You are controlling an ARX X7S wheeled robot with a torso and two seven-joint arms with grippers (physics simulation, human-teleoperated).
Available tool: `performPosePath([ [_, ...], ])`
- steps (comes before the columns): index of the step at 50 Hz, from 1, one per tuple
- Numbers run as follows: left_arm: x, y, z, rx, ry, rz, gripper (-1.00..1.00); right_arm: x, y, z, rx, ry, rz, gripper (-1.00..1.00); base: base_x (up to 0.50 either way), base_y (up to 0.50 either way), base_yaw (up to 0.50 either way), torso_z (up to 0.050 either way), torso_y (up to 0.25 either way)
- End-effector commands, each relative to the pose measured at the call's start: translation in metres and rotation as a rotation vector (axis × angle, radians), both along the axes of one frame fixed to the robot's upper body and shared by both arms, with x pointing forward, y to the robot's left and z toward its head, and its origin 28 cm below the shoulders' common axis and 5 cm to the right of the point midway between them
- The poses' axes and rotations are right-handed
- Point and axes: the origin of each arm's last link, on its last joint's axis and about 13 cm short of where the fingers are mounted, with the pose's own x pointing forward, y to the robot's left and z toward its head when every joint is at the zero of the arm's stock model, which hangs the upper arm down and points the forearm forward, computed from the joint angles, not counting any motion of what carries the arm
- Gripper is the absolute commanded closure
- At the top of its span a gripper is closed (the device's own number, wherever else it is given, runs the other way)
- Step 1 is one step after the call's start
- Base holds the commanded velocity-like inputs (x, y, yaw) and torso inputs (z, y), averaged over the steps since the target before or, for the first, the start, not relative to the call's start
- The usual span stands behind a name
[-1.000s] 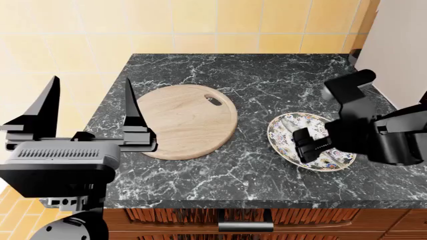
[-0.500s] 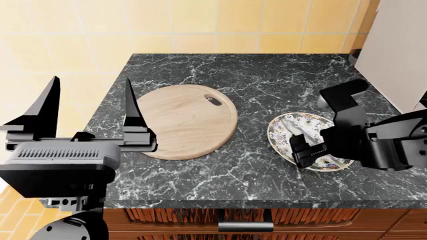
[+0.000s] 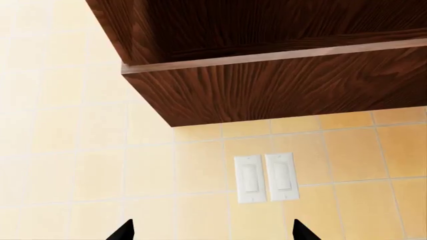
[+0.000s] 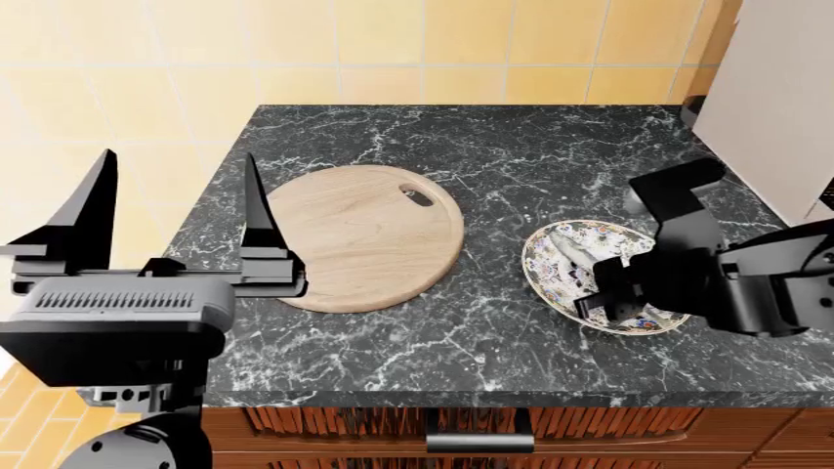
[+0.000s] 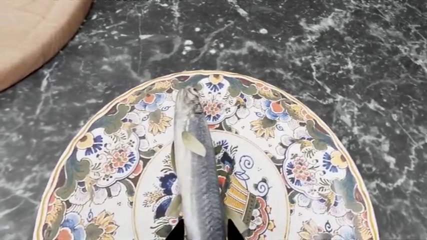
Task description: Pick the fish from the plate and place it on the cutting board. Then pick the condiment bottle from the cabinet and place it next to the cutting board.
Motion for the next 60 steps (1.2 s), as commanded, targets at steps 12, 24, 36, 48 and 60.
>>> performPosePath([
  [12,-0.001,0.0,0.001,-0.004,0.001,-0.003,-1.0,-0.003,-0.001,0.011,-0.012,-0.034,-0.01,1.0,0.0,0.0,0.0,0.0,0.0],
  [24,-0.001,0.0,0.002,-0.005,0.0,-0.003,-1.0,-0.009,0.004,0.055,-0.047,-0.141,-0.029,1.0,0.0,0.0,0.0,0.0,0.001],
  [36,-0.002,0.001,0.002,-0.009,-0.005,-0.001,-1.0,-0.011,0.013,0.079,-0.055,-0.215,-0.014,1.0,0.0,0.0,0.0,0.0,0.0],
  [48,-0.003,0.002,0.004,-0.014,-0.011,0.002,-1.0,-0.004,0.034,0.099,-0.045,-0.312,0.02,1.0,0.0,0.0,0.0,0.0,0.001],
  [60,-0.006,0.011,0.012,-0.062,-0.022,0.006,-1.0,0.066,0.126,0.109,-0.012,-0.343,0.15,1.0,0.0,0.0,0.0,0.0,0.0],
])
